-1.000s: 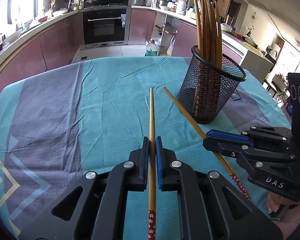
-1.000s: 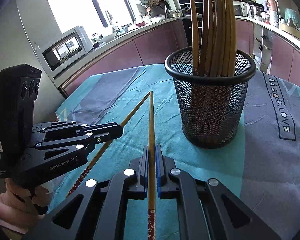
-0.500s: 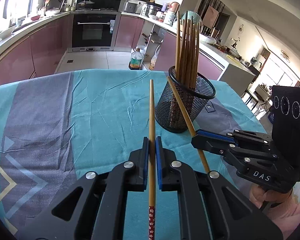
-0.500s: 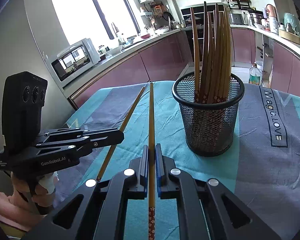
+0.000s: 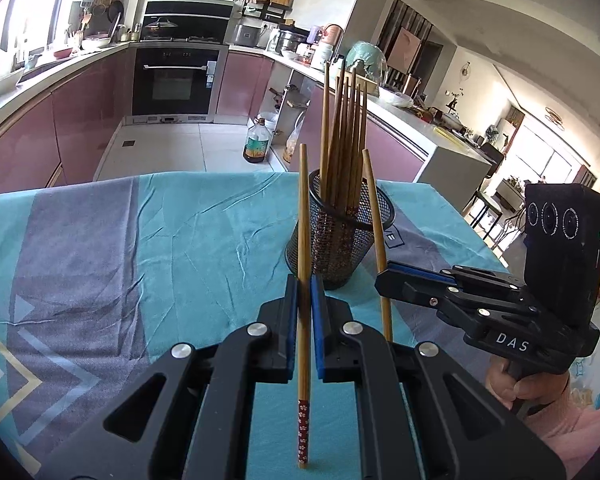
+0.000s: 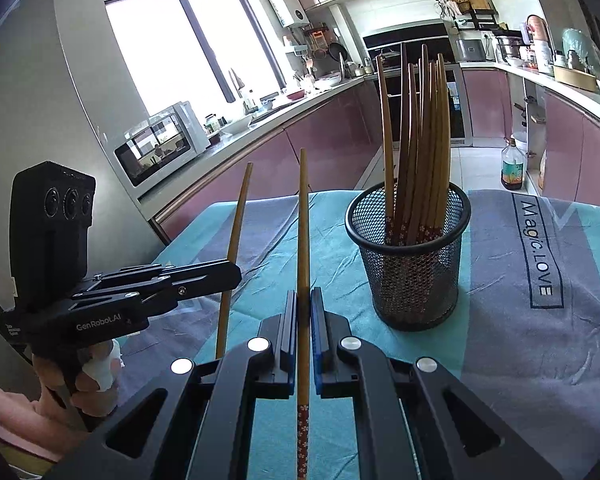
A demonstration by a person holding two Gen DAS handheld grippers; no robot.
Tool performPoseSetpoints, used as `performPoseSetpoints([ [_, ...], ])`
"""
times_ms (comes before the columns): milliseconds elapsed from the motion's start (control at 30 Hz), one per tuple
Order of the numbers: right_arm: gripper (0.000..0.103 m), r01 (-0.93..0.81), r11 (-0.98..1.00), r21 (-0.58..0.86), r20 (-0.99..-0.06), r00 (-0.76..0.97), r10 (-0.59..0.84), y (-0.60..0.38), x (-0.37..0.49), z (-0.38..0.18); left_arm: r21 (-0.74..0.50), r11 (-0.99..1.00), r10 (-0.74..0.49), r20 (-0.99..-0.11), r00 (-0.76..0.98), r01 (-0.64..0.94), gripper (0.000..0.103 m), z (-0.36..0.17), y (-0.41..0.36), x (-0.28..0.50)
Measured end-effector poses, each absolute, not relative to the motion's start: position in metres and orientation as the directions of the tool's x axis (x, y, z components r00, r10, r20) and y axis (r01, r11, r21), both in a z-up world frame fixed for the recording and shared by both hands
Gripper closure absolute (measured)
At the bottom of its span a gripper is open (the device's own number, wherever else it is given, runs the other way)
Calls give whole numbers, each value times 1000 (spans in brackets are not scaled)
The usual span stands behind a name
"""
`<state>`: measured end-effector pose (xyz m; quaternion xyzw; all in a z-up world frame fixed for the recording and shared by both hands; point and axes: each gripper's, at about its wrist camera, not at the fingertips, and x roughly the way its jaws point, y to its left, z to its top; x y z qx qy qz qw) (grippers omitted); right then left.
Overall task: Organize utensils
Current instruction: 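Lift the left gripper's chopstick upright over the mesh cup while the right gripper carries its chopstick there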
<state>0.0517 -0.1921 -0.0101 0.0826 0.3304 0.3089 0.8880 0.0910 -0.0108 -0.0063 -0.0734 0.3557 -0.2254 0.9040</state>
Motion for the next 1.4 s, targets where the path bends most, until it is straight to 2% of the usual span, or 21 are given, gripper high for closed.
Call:
performPoseSetpoints([
  [1400,98,-503,817,283,-378,724,577,-235,58,63,-256,863,-505,-483,715,436,96,62,-21,94],
])
